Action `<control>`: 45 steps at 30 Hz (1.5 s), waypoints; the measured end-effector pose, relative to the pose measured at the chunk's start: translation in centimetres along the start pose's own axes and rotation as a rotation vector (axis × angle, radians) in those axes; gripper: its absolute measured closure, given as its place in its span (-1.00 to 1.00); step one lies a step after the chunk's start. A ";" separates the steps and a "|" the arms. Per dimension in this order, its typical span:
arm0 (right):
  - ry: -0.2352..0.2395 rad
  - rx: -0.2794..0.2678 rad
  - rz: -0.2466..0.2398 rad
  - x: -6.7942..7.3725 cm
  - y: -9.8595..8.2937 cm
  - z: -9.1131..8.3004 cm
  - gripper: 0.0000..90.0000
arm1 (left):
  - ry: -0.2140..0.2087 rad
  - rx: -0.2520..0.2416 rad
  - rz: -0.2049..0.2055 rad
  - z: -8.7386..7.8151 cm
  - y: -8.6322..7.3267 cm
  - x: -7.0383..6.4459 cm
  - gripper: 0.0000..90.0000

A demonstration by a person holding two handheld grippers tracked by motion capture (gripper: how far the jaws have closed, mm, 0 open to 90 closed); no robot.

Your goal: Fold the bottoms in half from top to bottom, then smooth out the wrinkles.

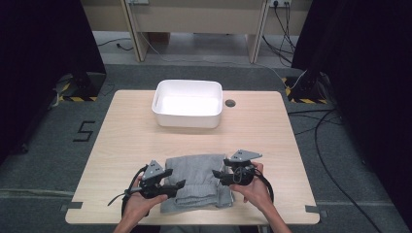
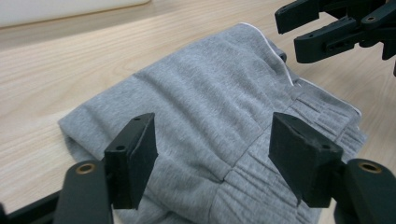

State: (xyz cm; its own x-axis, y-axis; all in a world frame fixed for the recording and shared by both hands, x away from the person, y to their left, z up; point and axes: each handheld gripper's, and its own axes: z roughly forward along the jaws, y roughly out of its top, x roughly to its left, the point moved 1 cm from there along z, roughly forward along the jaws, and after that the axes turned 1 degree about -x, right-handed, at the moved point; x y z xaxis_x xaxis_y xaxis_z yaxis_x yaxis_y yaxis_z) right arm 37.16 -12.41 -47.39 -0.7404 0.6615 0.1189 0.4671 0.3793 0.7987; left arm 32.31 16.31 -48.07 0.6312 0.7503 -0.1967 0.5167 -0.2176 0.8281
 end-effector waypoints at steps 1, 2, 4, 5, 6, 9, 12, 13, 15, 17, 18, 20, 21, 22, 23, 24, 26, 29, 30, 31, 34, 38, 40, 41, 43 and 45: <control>-0.002 0.003 0.001 -0.1 0.0 0.0 -0.20 | 0.000 0.001 -0.008 0.1 0.0 0.0 -0.35; -0.001 0.002 0.002 -0.2 0.0 0.1 -0.20 | -0.003 0.003 -0.017 0.2 0.0 -0.1 -0.40; -0.003 0.006 0.005 -0.3 0.0 0.1 -0.21 | 0.002 0.013 -0.018 0.4 -0.1 -0.3 -0.45; -0.003 0.006 0.003 -0.3 0.0 0.1 -0.21 | 0.009 0.023 -0.011 0.5 -0.2 -0.4 -0.48; -0.003 0.005 0.005 -0.4 -0.1 0.1 -0.21 | 0.012 0.026 -0.006 0.5 -0.3 -0.4 -0.49; -0.004 0.005 0.005 -0.4 -0.1 0.1 -0.22 | 0.012 0.035 -0.005 0.7 -0.5 -0.5 -0.51; 0.000 0.015 -0.011 -0.3 -0.1 0.4 -0.22 | 0.020 0.049 0.013 0.9 -0.9 -0.9 -0.51; 0.002 0.019 -0.014 -0.3 -0.1 0.5 -0.22 | 0.022 0.056 0.020 1.0 -1.0 -1.0 -0.51; 0.005 0.020 -0.018 -0.3 0.0 0.8 -0.22 | 0.021 0.079 0.037 1.3 -1.5 -1.2 -0.49; 0.010 0.031 -0.019 -0.2 -0.1 1.0 -0.23 | 0.028 0.101 0.058 1.6 -2.1 -1.4 -0.44; 0.012 0.035 -0.025 -0.1 -0.1 1.1 -0.23 | 0.037 0.106 0.071 1.8 -2.5 -1.5 -0.44; 0.016 0.051 -0.041 0.0 -0.3 1.6 -0.24 | 0.035 0.095 0.056 2.0 -3.1 -1.5 -0.43; 0.013 0.064 -0.051 0.1 -0.5 1.8 -0.24 | 0.028 0.093 0.051 2.0 -3.2 -1.4 -0.43; 0.008 0.078 -0.060 0.1 -0.7 2.0 -0.24 | 0.020 0.093 0.049 1.9 -3.2 -1.2 -0.41; 0.002 0.093 -0.066 0.2 -0.8 2.2 -0.25 | 0.010 0.090 0.043 1.9 -3.4 -1.0 -0.41; 0.001 0.113 -0.070 0.2 -1.1 2.4 -0.25 | 0.001 0.084 0.031 1.9 -3.5 -0.9 -0.39; -0.003 0.137 -0.075 0.3 -1.5 2.8 -0.25 | -0.009 0.075 0.028 2.0 -3.7 -0.7 -0.39; -0.013 0.136 -0.091 0.4 -1.9 3.2 -0.25 | -0.021 0.077 0.027 1.9 -3.7 -0.5 -0.38; -0.017 0.140 -0.097 0.5 -1.9 3.2 -0.25 | -0.024 0.075 0.025 1.9 -3.7 -0.4 -0.37; -0.024 0.139 -0.106 0.5 -1.9 3.3 -0.25 | -0.025 0.076 0.025 1.9 -3.7 -0.3 -0.37; -0.030 0.143 -0.113 0.8 -1.8 3.6 -0.25 | -0.022 0.079 0.025 1.7 -3.6 0.1 -0.36; -0.017 0.138 -0.109 0.9 -1.5 4.2 -0.25 | -0.009 0.081 0.016 1.4 -3.5 1.2 -0.36; -0.012 0.138 -0.106 0.9 -1.1 4.7 -0.25 | 0.004 0.076 0.008 1.2 -3.5 1.8 -0.36; -0.007 0.138 -0.104 1.0 -0.9 5.0 -0.25 | 0.009 0.077 0.002 1.1 -3.5 2.2 -0.36; 0.002 0.136 -0.102 1.1 -0.4 5.8 -0.25 | 0.023 0.074 -0.005 0.7 -3.5 2.9 -0.36; 0.004 0.129 -0.100 1.2 0.0 6.4 -0.25 | 0.035 0.069 -0.015 0.5 -3.6 3.5 -0.36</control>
State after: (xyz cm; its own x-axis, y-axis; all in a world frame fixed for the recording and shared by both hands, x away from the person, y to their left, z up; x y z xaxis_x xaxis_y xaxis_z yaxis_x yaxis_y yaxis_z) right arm 39.32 -7.49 -51.02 -0.7881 0.6138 0.0457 0.4494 0.5231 0.7242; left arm 32.97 19.42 -51.98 0.6032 0.7749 -0.1891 0.5651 -0.2479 0.7869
